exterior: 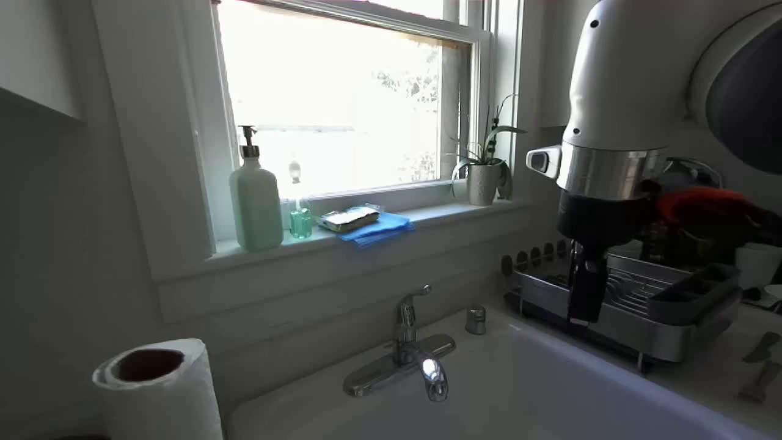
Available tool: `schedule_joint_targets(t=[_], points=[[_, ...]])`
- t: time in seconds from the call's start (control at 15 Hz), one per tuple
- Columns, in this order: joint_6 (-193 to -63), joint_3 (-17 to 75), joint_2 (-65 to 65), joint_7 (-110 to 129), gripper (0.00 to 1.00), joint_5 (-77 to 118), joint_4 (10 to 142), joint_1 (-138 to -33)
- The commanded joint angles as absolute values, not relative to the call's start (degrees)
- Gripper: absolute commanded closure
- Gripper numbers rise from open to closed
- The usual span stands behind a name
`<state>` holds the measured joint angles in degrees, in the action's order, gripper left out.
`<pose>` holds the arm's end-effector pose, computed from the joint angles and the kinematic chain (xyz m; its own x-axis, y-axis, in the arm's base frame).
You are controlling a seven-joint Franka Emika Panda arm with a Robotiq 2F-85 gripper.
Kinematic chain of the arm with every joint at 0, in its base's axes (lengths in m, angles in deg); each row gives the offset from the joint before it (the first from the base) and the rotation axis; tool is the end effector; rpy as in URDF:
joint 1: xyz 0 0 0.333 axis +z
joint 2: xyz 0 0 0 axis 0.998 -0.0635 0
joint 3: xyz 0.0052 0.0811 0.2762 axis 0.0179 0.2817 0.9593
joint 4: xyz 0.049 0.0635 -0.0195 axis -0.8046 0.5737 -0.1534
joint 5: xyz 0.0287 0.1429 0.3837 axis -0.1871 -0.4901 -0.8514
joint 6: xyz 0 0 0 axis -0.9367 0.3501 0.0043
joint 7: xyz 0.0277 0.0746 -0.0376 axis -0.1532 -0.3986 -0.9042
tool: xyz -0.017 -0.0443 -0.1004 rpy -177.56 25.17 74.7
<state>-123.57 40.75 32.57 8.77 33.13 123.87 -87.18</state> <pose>0.4742 0.0494 0.3720 0.9714 0.2209 0.0875 0.1928 -0.9481 0.2530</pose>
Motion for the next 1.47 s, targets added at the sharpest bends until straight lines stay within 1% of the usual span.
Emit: schedule_joint_targets(t=[0.0,0.4,0.93,1.27,1.4], points=[[-123.4,39.9,32.5,9.0,0.0,33.4,123.8,-86.2],[-122.7,39.8,32.0,9.1,0.0,33.2,123.8,-86.3],[-120.4,38.1,32.8,8.6,0.0,29.5,133.8,-85.9],[-117.7,34.8,31.4,13.8,0.0,33.3,139.8,-90.7],[-119.0,32.6,30.9,14.0,0.0,34.5,141.7,-93.0]])
